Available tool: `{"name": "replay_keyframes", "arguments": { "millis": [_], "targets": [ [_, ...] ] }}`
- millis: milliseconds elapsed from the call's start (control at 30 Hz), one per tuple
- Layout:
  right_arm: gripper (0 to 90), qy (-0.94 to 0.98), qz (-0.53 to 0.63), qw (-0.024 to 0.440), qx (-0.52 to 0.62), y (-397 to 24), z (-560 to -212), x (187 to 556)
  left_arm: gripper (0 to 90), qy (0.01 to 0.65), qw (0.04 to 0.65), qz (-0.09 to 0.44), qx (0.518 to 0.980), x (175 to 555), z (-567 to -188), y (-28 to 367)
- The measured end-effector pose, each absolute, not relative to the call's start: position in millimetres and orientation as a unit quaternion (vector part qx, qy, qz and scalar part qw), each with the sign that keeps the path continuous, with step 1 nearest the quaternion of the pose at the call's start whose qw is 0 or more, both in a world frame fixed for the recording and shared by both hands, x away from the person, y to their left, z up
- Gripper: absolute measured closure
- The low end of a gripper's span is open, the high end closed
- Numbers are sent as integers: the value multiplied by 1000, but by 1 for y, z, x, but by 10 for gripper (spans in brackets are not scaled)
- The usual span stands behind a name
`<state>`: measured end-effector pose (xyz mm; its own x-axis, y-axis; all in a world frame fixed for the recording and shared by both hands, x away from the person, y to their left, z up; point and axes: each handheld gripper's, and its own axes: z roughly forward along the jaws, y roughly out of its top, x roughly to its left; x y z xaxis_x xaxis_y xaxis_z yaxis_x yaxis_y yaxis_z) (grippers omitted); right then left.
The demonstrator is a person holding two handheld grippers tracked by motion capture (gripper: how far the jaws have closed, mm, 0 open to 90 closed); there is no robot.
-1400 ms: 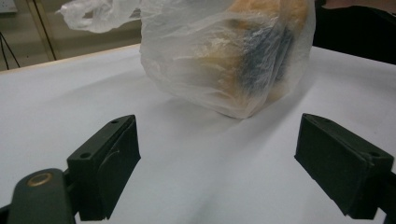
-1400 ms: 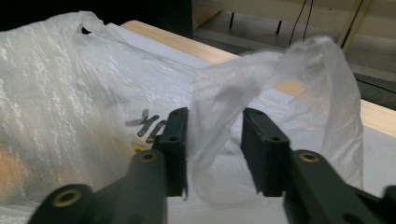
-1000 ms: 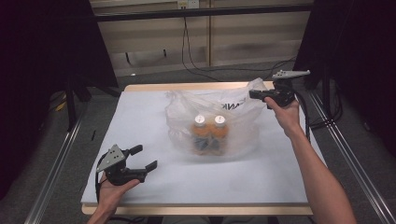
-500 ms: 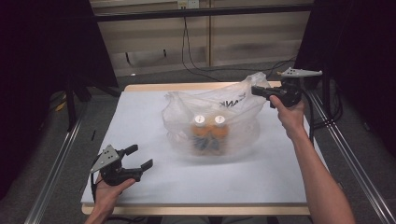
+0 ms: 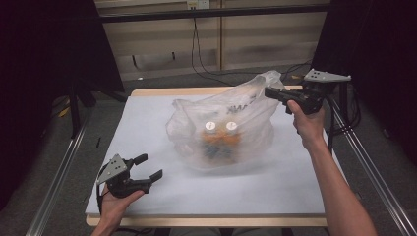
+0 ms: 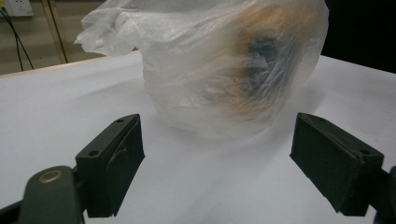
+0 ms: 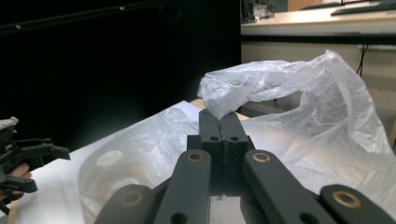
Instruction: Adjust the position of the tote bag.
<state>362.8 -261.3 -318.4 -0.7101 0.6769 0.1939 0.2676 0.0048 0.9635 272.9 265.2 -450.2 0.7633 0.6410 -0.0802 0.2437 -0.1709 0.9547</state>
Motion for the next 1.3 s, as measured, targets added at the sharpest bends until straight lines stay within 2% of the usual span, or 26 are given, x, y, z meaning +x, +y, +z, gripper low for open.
{"name": "replay_keyframes", "arguments": {
  "millis": [67,100,467,833,933,1033,1300],
  "targets": [
    [900,686,622,164,340,-261,-315,359,171,298,572,171,745,273,-450,265],
    [900,685,625,166,335,-262,-309,353,207,299,576,168,742,273,-449,266],
    [900,676,642,186,311,-272,-282,321,215,302,574,172,742,277,-444,264],
    [900,682,642,182,297,-275,-295,287,249,311,581,178,731,288,-433,265],
    [900,679,646,184,298,-276,-299,283,263,319,580,179,728,296,-429,263],
    [900,681,644,189,295,-274,-301,277,327,314,575,172,736,309,-424,260],
    [900,686,640,179,295,-271,-305,283,365,320,575,162,735,362,-412,241]
  ]
}}
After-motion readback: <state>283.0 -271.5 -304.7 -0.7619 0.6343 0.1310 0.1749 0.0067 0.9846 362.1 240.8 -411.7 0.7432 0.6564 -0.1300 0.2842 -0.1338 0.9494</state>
